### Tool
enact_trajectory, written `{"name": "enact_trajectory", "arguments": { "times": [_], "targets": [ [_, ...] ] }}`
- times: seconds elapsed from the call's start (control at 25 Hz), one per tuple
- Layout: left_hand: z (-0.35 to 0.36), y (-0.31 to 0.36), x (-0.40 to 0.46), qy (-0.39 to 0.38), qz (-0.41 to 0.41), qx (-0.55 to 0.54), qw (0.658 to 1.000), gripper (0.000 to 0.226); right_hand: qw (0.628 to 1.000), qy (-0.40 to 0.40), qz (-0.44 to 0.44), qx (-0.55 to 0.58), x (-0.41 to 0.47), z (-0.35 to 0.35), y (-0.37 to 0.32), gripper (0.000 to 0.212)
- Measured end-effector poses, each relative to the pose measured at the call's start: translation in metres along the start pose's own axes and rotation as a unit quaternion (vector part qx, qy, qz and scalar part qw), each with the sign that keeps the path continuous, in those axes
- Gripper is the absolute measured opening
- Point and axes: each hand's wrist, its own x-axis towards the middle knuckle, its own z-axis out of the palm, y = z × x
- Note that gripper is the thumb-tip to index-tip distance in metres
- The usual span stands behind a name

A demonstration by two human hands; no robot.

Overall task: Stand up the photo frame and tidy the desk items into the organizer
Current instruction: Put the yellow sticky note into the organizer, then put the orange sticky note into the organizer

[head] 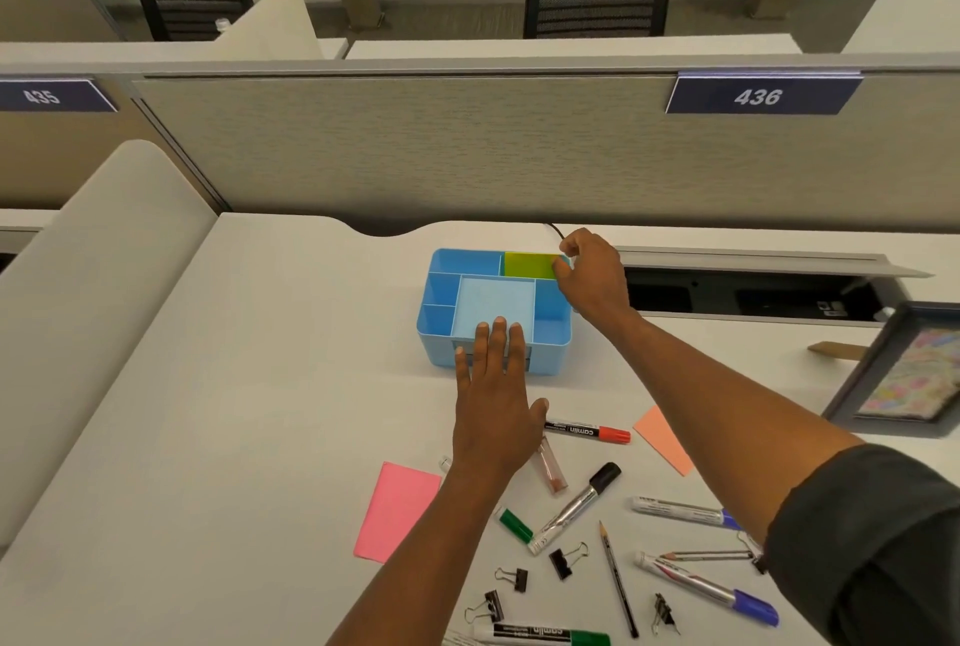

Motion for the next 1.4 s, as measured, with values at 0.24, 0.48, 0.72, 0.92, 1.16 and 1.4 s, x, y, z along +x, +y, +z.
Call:
{"name": "enact_trajectory", "arguments": {
  "times": [0.24, 0.48, 0.72, 0.92, 1.16, 1.4],
  "targets": [
    [-0.006, 0.026, -0.006, 0.05, 0.035, -0.051, 0.997, 0.081, 0.999, 0.027, -0.001, 0.022, -0.017, -0.035, 0.005, 0.013],
    [0.0, 0.089, -0.02, -0.043, 0.081, -0.129, 0.987, 0.049, 0.999, 0.02, 0.013, 0.022, -0.069, -0.095, 0.047, 0.015],
    [0.027, 0.135, -0.022, -0.127, 0.073, 0.018, 0.989, 0.055, 0.996, -0.003, 0.083, -0.013, -0.134, -0.129, 0.105, 0.022],
    [0.045, 0.155, -0.023, -0.109, 0.067, 0.101, 0.987, 0.063, 0.99, -0.028, 0.135, -0.018, -0.174, -0.146, 0.142, 0.023],
    [0.047, 0.171, -0.02, -0.12, 0.005, 0.087, 0.989, 0.066, 0.987, -0.032, 0.155, -0.004, -0.196, -0.154, 0.158, 0.022],
    [0.045, 0.176, -0.012, -0.155, -0.048, 0.031, 0.986, 0.088, 0.986, -0.036, 0.162, -0.001, -0.201, -0.158, 0.161, 0.023]
  ]
}}
